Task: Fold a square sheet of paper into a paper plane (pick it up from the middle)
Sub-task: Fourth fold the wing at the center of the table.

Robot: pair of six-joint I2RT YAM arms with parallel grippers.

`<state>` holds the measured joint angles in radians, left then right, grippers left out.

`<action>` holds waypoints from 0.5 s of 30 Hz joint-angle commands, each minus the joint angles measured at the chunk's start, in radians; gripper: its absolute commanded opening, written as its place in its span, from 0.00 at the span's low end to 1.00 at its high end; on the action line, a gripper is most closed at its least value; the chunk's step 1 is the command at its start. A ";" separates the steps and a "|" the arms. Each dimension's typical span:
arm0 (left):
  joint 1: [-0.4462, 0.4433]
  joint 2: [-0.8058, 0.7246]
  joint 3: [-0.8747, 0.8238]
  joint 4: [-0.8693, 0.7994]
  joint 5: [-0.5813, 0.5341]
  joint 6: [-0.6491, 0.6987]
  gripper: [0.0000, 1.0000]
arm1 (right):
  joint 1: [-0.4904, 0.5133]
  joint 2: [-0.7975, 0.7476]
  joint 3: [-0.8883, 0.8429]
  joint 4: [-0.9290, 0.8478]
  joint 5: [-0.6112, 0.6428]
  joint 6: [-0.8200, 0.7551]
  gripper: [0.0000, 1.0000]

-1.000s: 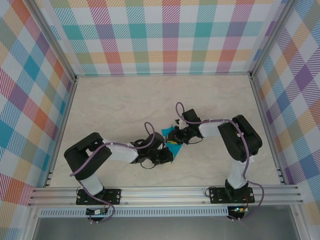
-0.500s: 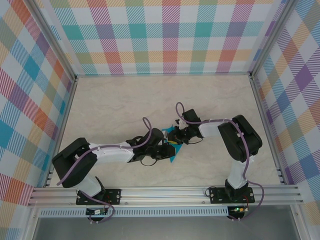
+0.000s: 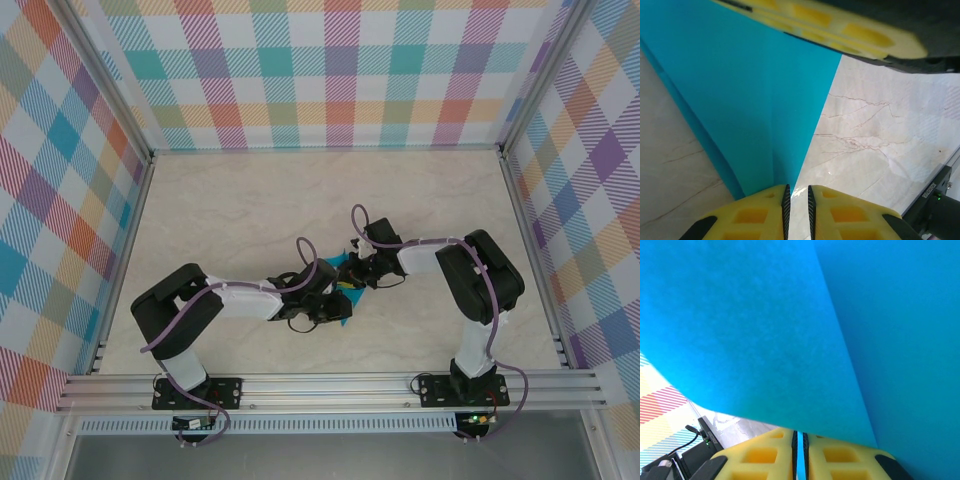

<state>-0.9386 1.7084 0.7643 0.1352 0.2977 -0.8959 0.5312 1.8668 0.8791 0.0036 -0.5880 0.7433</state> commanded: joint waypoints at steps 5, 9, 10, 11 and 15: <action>-0.009 -0.007 -0.089 0.037 0.051 -0.013 0.19 | 0.003 0.117 -0.062 -0.138 0.155 -0.006 0.15; -0.011 -0.003 -0.102 0.035 0.066 -0.020 0.18 | 0.003 0.115 -0.063 -0.141 0.156 -0.005 0.15; -0.012 -0.005 -0.106 0.020 0.069 -0.023 0.17 | 0.003 0.114 -0.061 -0.142 0.157 -0.006 0.15; -0.014 -0.010 -0.108 -0.006 0.067 -0.022 0.17 | 0.003 0.113 -0.061 -0.146 0.158 -0.006 0.15; -0.031 -0.036 -0.112 -0.072 0.062 0.009 0.16 | 0.003 0.113 -0.063 -0.148 0.158 -0.004 0.15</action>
<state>-0.9413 1.6936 0.6918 0.2153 0.3134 -0.9016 0.5312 1.8694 0.8791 0.0032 -0.5903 0.7433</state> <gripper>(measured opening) 0.162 0.146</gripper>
